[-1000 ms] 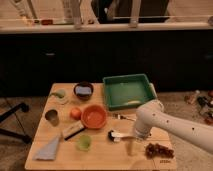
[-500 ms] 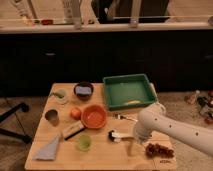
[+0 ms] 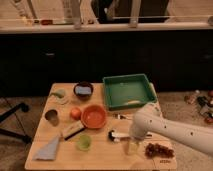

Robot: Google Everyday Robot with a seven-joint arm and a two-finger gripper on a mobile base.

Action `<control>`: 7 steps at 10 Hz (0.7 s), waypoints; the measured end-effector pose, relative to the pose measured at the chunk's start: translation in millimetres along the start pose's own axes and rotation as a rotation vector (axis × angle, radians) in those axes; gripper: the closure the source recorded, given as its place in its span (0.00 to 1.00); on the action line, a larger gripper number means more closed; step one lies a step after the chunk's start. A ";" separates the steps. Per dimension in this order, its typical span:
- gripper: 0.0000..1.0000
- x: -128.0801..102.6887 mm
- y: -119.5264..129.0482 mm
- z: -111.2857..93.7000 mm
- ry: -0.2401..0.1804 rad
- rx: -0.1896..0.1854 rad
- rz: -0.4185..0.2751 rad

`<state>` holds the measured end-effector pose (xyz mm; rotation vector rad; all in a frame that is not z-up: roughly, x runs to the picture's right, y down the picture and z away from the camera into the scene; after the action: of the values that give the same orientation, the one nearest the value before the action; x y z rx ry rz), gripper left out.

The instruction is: Place brush in red bowl

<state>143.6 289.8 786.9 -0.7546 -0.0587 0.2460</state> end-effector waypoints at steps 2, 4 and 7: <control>0.23 -0.5 -0.8 4.3 0.005 -0.019 -0.013; 0.43 -1.6 -1.6 7.3 0.002 -0.029 -0.028; 0.73 -1.3 -3.0 7.7 -0.003 -0.035 -0.037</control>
<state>141.8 292.6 794.6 -0.7876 -0.0795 0.2114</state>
